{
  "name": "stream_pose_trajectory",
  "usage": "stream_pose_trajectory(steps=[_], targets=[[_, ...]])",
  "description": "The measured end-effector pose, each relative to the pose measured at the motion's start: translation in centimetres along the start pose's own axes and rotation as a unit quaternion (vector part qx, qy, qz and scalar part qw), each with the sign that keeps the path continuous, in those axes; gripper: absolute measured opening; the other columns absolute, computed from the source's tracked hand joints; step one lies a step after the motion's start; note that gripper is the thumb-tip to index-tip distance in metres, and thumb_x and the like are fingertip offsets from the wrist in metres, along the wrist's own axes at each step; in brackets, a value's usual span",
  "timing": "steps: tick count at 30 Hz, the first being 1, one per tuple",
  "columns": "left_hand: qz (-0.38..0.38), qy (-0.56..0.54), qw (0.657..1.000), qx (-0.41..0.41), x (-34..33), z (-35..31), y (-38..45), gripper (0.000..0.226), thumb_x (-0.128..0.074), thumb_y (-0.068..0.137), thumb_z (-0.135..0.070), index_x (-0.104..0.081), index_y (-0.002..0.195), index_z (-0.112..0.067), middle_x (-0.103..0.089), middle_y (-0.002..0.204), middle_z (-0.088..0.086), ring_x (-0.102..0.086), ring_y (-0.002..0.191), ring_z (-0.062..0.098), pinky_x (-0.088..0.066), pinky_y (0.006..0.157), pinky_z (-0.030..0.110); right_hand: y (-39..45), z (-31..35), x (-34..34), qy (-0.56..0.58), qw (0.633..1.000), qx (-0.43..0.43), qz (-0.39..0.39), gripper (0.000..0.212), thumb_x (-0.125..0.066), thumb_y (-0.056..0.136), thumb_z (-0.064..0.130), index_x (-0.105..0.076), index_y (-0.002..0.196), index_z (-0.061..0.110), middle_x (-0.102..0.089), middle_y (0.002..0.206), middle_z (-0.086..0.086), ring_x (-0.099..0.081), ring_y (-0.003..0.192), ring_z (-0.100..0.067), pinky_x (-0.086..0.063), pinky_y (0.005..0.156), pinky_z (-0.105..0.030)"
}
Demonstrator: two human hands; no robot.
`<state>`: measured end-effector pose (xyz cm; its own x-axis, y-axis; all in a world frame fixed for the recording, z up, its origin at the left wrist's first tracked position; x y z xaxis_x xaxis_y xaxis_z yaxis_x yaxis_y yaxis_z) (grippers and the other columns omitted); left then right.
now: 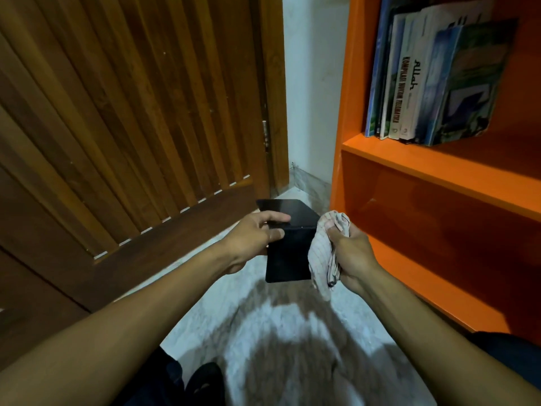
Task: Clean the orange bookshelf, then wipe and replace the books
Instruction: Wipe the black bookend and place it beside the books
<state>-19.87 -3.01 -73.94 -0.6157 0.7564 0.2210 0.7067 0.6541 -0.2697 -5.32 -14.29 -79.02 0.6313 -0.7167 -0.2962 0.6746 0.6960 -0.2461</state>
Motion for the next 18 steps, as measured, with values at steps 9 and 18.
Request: stream_pose_trajectory(steps=[9, 18], targets=[[-0.08, -0.07, 0.994, 0.002, 0.8, 0.2, 1.1, 0.031, -0.049, 0.099, 0.005, -0.066, 0.122, -0.008, -0.069, 0.109, 0.01, -0.064, 0.078, 0.014, -0.055, 0.054, 0.022, 0.2, 1.5, 1.0, -0.027, 0.998, 0.04, -0.032, 0.025, -0.039, 0.106, 0.018, -0.063, 0.114, 0.016, -0.07, 0.114, -0.011, -0.068, 0.105, -0.028, -0.055, 0.094, -0.052], [-0.087, -0.114, 0.99, 0.008, 0.0, 0.3, 0.9, 0.031, -0.043, 0.103, 0.001, -0.064, 0.123, -0.009, -0.067, 0.102, 0.007, -0.062, 0.077, 0.015, -0.051, 0.054, 0.023, 0.0, -0.5, 0.1, -0.061, 0.988, 0.101, -0.099, 0.025, -0.048, 0.101, 0.02, -0.062, 0.121, 0.025, -0.067, 0.124, -0.011, -0.065, 0.108, -0.033, -0.055, 0.091, -0.047]])
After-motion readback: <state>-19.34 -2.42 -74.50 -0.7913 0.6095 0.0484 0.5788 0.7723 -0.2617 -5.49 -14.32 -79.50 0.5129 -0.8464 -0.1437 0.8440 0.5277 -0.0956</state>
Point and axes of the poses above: each hand's wrist, its own y-axis towards the middle knuckle, its own x-axis out of the back of the hand, z = x × y, the point moved 4 cm from there along y, towards the middle knuckle
